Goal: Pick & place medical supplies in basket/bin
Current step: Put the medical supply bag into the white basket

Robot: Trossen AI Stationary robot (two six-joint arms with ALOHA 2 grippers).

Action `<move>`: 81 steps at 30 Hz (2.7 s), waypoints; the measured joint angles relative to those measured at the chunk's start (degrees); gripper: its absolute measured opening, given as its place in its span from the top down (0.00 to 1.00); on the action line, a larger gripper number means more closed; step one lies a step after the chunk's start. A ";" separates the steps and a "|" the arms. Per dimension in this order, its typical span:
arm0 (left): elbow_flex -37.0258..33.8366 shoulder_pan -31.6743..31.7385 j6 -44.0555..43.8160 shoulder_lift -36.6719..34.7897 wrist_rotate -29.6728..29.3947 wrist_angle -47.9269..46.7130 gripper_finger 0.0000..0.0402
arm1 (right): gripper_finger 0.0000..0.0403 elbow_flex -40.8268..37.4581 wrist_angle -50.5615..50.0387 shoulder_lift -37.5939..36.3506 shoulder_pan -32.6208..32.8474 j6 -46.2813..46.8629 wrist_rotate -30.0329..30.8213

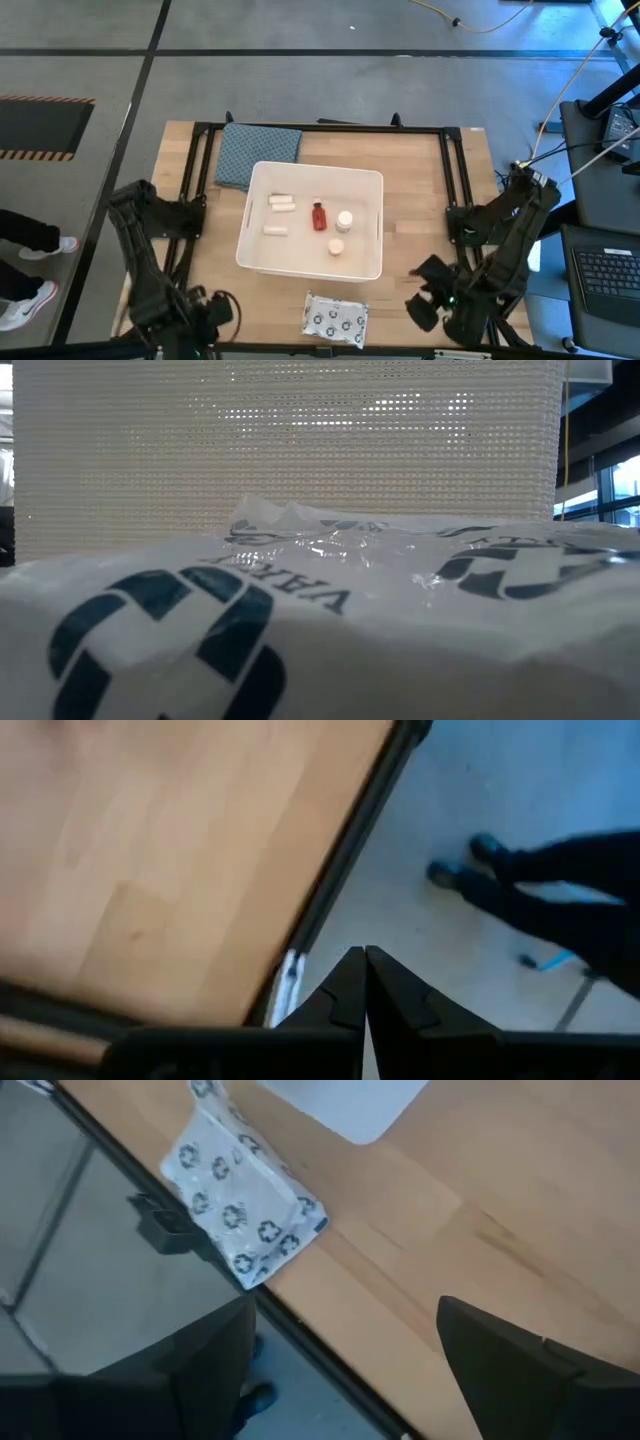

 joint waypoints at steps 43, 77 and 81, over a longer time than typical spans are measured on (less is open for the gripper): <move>0.00 16.15 13.38 25.14 -15.78 32.85 1.00 | 0.23 -0.02 31.64 34.01 1.66 14.97 15.81; -6.95 20.77 17.95 25.36 -8.53 42.70 1.00 | 0.23 -4.24 44.97 36.42 -2.42 3.10 20.86; -6.95 21.53 19.03 25.36 -6.57 42.77 1.00 | 0.23 -4.28 45.77 36.30 -3.25 2.74 20.00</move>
